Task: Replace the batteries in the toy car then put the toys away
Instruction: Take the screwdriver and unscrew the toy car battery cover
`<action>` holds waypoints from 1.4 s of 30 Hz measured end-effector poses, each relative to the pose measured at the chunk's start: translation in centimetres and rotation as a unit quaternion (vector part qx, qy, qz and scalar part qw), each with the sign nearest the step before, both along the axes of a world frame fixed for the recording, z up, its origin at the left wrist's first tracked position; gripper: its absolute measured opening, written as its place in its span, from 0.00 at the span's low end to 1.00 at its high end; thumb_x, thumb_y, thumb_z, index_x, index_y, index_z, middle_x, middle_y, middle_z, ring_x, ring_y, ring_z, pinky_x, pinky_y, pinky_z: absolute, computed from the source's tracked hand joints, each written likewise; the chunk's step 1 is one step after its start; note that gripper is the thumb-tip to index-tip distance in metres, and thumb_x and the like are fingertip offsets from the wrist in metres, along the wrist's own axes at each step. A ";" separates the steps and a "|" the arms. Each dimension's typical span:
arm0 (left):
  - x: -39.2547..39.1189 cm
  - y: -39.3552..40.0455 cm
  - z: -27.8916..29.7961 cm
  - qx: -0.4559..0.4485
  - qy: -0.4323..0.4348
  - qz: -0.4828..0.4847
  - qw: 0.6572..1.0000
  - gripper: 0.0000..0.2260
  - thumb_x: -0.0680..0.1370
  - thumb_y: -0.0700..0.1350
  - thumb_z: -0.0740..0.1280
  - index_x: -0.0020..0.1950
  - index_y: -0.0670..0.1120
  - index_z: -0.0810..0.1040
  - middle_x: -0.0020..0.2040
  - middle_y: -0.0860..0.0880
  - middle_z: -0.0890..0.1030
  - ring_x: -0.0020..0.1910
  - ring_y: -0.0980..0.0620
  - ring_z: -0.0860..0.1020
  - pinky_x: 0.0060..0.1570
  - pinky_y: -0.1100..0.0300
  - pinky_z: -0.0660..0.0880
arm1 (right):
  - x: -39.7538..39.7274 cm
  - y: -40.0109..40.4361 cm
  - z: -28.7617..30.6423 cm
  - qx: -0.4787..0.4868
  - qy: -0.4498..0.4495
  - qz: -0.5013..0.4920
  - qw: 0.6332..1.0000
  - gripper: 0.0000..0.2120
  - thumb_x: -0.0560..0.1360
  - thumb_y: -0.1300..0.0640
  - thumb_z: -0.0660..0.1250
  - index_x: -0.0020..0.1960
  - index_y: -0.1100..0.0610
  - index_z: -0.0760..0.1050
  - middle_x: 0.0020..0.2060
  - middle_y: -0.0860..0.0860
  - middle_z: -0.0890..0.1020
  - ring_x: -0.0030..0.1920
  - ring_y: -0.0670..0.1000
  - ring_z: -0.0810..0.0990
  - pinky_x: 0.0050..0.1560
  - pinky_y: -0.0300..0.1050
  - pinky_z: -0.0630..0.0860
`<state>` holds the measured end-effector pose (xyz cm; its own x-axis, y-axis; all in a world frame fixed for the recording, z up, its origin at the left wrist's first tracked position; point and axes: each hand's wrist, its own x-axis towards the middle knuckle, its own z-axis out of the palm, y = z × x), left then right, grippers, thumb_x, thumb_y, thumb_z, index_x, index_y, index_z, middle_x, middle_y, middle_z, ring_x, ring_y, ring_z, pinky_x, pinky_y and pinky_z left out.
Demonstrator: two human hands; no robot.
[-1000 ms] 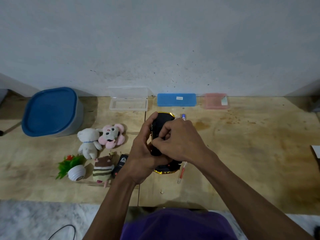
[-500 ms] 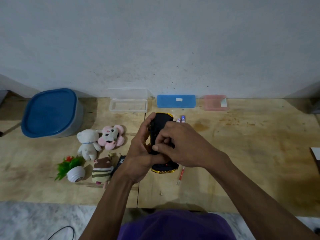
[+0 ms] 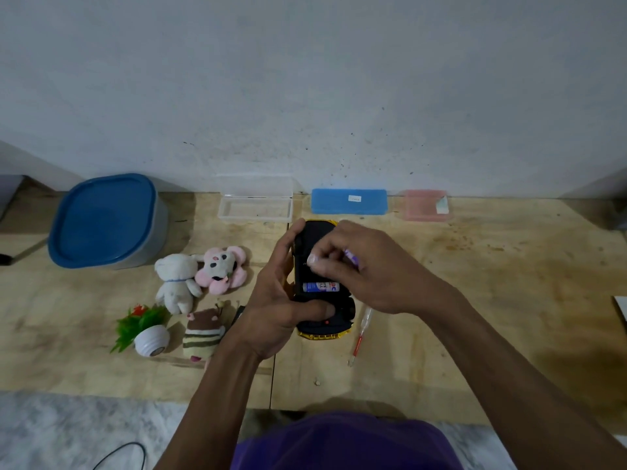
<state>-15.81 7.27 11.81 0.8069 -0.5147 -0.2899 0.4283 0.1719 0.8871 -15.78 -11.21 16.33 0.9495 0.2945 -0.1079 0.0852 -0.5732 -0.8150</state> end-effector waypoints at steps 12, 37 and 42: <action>0.0 0.3 0.1 0.028 -0.032 0.033 0.999 0.52 0.64 0.22 0.71 0.78 0.60 0.61 0.69 0.50 0.77 0.60 0.40 0.81 0.53 0.45 0.82 | -2.9 0.3 0.9 0.237 0.247 -0.256 0.904 0.10 0.81 0.58 0.64 0.48 0.61 0.82 0.27 0.50 0.67 0.25 0.45 0.63 0.22 0.34 0.59; -0.2 0.1 -0.4 0.065 -0.055 0.055 0.995 0.54 0.66 0.18 0.71 0.80 0.58 0.58 0.68 0.54 0.78 0.62 0.43 0.81 0.51 0.47 0.82 | -4.0 2.0 -0.8 0.234 0.194 -0.300 0.904 0.05 0.80 0.56 0.69 0.49 0.53 0.84 0.31 0.41 0.81 0.29 0.40 0.77 0.31 0.33 0.73; -0.3 -0.1 -0.7 0.054 -0.038 0.058 0.996 0.53 0.65 0.21 0.71 0.80 0.59 0.58 0.69 0.53 0.78 0.64 0.41 0.80 0.55 0.44 0.81 | -4.0 2.2 -1.5 0.179 0.110 -0.293 0.933 0.01 0.75 0.56 0.74 0.45 0.51 0.84 0.41 0.42 0.86 0.47 0.41 0.83 0.50 0.40 0.79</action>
